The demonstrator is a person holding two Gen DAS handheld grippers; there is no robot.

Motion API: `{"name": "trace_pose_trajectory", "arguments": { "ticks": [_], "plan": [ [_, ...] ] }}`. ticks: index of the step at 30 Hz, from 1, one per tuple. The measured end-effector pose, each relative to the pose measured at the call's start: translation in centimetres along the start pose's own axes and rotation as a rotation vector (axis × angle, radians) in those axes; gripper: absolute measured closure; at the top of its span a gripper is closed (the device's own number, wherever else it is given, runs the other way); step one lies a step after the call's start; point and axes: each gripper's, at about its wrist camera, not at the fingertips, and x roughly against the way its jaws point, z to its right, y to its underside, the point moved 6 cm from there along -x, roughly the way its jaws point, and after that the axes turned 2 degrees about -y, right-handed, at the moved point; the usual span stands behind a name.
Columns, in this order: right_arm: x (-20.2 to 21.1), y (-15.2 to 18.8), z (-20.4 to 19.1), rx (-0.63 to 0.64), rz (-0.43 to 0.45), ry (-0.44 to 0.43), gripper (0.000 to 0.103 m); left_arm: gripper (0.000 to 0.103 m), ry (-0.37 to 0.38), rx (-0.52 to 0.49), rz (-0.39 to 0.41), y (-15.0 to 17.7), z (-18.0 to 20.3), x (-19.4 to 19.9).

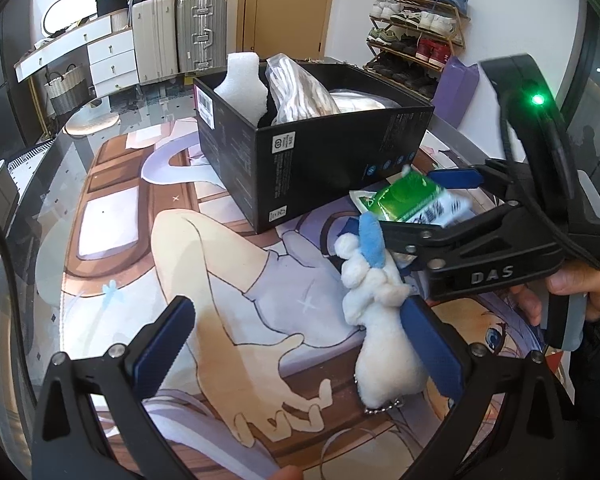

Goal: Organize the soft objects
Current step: 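Lower the left gripper onto the white plush toy while the right nears the green packet, then close the right gripper on the green packet while the left grips the plush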

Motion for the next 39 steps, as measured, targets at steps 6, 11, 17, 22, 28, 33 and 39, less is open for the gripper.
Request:
{"name": "trace_pose_trajectory", "arguments": {
  "ticks": [6,11,17,22,28,33,39],
  "plan": [
    [0.7,1.1,2.1,-0.015,0.006,0.011,0.001,0.000,0.000,-0.003,-0.002,0.0,0.1,0.0],
    [1.2,1.9,2.8,-0.001,0.003,0.006,0.001,0.000,0.002,-0.005,-0.006,0.0,0.1,-0.2],
    [1.1,1.9,2.8,0.000,0.005,0.004,0.001,0.000,0.004,-0.005,-0.007,-0.1,0.2,-0.2],
    [1.3,1.6,2.3,0.008,0.030,-0.007,0.018,0.000,0.005,-0.003,-0.008,-0.1,0.2,-0.3],
    [2.1,2.0,2.2,0.019,0.051,-0.019,0.040,0.000,0.003,-0.006,-0.008,-0.1,0.2,-0.3],
    [2.8,3.3,2.2,0.021,0.059,-0.025,0.044,0.000,0.003,-0.006,-0.008,0.0,0.2,-0.3],
    [3.7,4.4,2.2,0.009,0.065,-0.040,0.045,0.000,0.009,-0.009,-0.012,0.0,0.4,-0.2]
  ]
}}
